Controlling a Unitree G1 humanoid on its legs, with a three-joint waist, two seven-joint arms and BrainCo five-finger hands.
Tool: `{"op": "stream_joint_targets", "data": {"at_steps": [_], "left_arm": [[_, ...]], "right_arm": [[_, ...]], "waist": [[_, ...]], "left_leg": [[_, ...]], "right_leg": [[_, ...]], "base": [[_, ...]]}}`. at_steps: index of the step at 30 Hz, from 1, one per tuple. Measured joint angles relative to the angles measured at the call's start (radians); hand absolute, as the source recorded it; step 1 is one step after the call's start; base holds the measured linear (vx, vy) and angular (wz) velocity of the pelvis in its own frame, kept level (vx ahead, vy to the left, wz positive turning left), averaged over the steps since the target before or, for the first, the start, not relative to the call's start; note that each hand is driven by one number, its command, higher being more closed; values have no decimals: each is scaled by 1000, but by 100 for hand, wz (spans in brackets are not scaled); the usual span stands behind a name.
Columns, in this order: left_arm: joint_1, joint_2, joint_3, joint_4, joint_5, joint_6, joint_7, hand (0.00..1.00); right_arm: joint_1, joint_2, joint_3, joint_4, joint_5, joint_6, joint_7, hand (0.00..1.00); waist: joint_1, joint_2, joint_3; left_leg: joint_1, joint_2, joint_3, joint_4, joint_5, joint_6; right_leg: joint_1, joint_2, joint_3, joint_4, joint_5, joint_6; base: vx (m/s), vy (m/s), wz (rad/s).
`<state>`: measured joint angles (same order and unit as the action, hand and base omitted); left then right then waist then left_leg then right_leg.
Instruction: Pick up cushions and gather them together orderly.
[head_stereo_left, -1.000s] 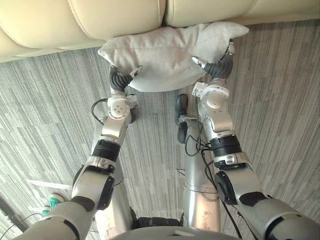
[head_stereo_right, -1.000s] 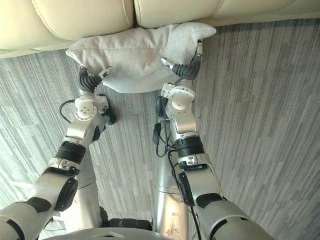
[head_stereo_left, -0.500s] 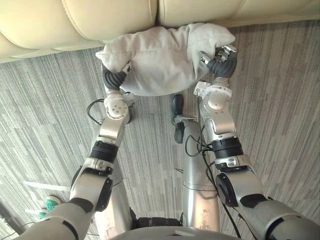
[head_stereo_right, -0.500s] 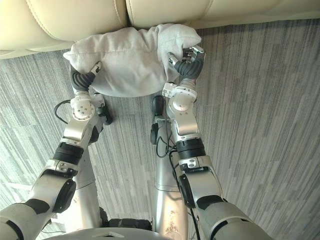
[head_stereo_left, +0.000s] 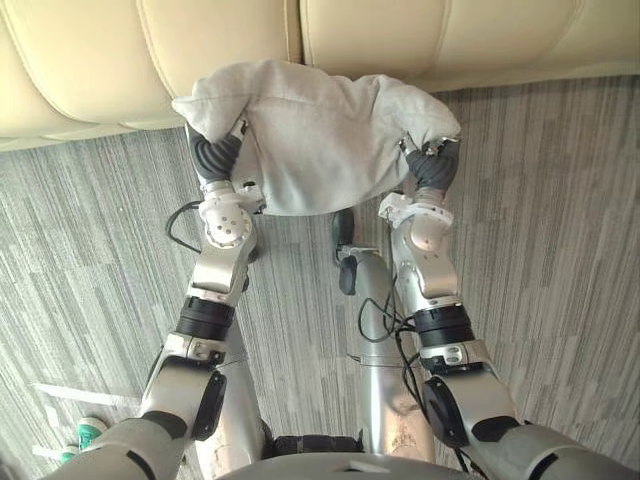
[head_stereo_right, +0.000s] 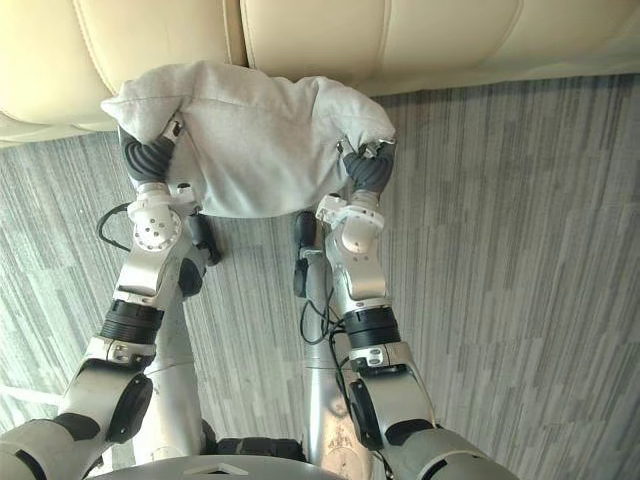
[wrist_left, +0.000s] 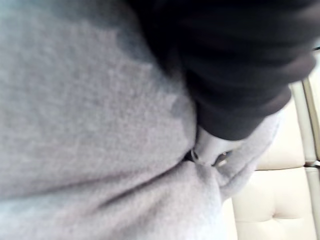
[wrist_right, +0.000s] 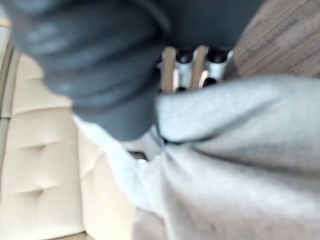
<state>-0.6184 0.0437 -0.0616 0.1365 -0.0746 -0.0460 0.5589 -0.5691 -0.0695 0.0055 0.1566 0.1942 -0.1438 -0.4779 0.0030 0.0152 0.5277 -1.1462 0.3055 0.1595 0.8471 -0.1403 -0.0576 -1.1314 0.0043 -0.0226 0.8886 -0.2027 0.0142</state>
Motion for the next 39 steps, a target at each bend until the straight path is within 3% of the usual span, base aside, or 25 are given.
{"op": "stream_joint_targets", "data": {"at_steps": [6, 7, 8, 15, 17, 22, 25, 31, 39], "left_arm": [[144, -31, -46, -122, 4, 0, -28, 100], [214, -39, -72, -151, 18, -3, -32, 100], [248, -42, -81, -165, 22, -5, -41, 100], [564, -41, -99, -323, 34, -24, -130, 100], [672, -26, -99, -370, 38, -40, -159, 100], [850, -15, -87, -399, 57, -55, -218, 100], [892, -18, -70, -397, 60, -55, -247, 100], [925, -29, -67, -388, 58, -55, -284, 100], [935, -24, -66, -357, 58, -55, -303, 100]], "right_arm": [[156, 35, 2, -95, 0, -13, 19, 100], [226, 46, 11, -107, -1, -21, 22, 100], [258, 49, 19, -111, -1, -25, 24, 100], [606, 64, 88, -310, -7, -29, 131, 100], [716, 63, 114, -364, -33, -29, 171, 100], [843, 64, 119, -405, -79, -27, 253, 100], [846, 68, 110, -402, -86, -23, 280, 100], [844, 70, 94, -329, -100, -5, 297, 100], [842, 87, 85, -323, -123, 0, 297, 100]], "waist": [[-2, -2, -23], [-1, -2, -102], [-2, -3, -141], [4, -6, -206], [5, -20, -270], [13, -37, -389], [12, -45, -413], [10, -69, -461], [11, -71, -469]], "left_leg": [[179, -8, 3, -56, -15, -14], [188, -12, 5, -72, -21, -15], [192, -15, 7, -84, -23, -18], [574, -39, 38, -212, -42, -29], [664, -46, 45, -261, -50, -33], [820, -56, 71, -370, -58, -45], [873, -67, 84, -409, -47, -46], [940, -110, 77, -503, -21, -41], [991, -130, 76, -583, 5, -22]], "right_leg": [[191, -1, -12, -81, -1, 1], [204, -3, -14, -103, -4, 5], [209, -6, -16, -116, -8, 7], [617, -15, -26, -307, -9, 21], [718, -16, -32, -378, -4, 28], [907, -8, -21, -582, 53, 40], [992, -7, -11, -691, 106, 44], [1068, -24, -2, -790, 161, 36], [1081, -27, 34, -808, 262, 17]], "base": [[67, 18, 2], [85, 33, 4], [116, 50, 10], [172, 39, 8], [205, 38, 10], [129, 41, -6], [154, 51, -9], [59, 35, 7], [-64, 69, -1]]}}
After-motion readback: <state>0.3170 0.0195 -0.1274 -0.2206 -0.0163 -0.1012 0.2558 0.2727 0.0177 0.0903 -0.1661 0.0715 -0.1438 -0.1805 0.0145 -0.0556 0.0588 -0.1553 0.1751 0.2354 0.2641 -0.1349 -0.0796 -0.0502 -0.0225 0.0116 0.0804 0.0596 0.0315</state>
